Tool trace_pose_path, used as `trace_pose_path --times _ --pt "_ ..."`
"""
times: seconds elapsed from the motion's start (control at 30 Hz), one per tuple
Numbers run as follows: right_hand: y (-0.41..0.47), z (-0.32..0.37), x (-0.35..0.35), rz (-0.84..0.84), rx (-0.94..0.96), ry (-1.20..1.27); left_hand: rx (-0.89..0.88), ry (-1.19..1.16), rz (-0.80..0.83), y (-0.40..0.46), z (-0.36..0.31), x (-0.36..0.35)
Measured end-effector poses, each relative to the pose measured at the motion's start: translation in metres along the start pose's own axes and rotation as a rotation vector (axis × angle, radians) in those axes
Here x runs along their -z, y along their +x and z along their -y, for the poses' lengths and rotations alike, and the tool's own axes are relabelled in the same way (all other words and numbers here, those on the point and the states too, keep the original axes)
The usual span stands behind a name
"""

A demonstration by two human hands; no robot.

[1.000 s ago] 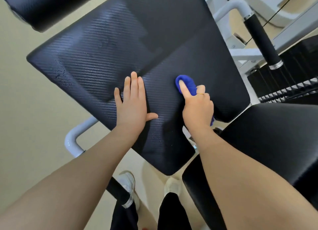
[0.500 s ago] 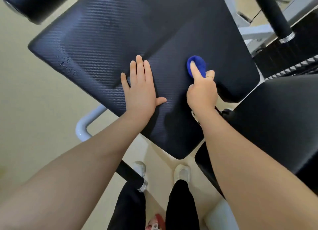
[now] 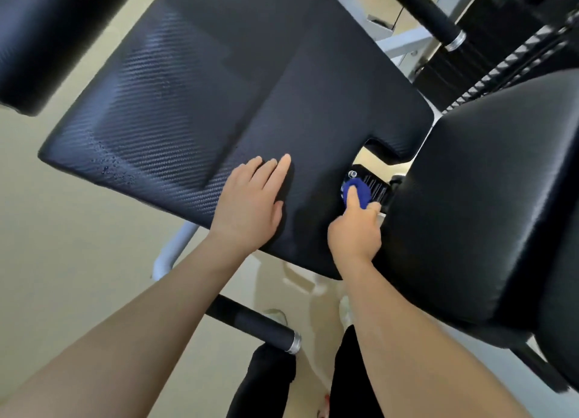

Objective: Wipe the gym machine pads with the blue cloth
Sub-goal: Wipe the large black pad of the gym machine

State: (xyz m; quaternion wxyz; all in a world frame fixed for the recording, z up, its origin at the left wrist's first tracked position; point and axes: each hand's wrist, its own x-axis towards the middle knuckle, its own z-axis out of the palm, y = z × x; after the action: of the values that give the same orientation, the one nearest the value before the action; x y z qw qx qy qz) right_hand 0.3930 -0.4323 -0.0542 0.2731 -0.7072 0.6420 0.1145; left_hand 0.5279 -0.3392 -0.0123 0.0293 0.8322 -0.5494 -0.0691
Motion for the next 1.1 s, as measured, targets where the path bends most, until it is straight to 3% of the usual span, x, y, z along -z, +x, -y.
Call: trace_pose_path --times 0.1,0.27,0.43,0.5,0.67,0.87,0.97,1.1 --pt "-0.005 0.022 -0.001 -0.008 -0.015 0.02 -0.047 0.049 0.17 -0.011 0.004 0.005" --pt "-0.038 0.006 -0.016 -0.019 0.283 -0.212 -0.061 0.147 0.341 -0.016 0.002 0.002" --pt "-0.035 -0.006 -0.008 0.043 -0.087 -0.13 -0.04 0.194 0.338 -0.014 -0.003 -0.004" --pt "-0.03 0.009 -0.001 0.072 -0.147 -0.054 -0.057 0.189 0.32 -0.015 -0.002 -0.006" --pt "-0.045 0.034 -0.015 -0.019 0.299 -0.116 -0.072 0.165 0.232 -0.015 0.003 -0.01" --pt "-0.044 -0.009 -0.018 -0.005 -0.068 -0.138 -0.078 0.187 0.286 -0.017 0.007 -0.006" --pt "-0.053 0.015 -0.019 -0.055 0.073 -0.062 -0.057 0.217 0.272 -0.02 0.007 -0.006" --pt "-0.078 0.037 -0.037 -0.049 0.507 -0.093 0.09 0.222 0.083 -0.032 0.005 -0.013"
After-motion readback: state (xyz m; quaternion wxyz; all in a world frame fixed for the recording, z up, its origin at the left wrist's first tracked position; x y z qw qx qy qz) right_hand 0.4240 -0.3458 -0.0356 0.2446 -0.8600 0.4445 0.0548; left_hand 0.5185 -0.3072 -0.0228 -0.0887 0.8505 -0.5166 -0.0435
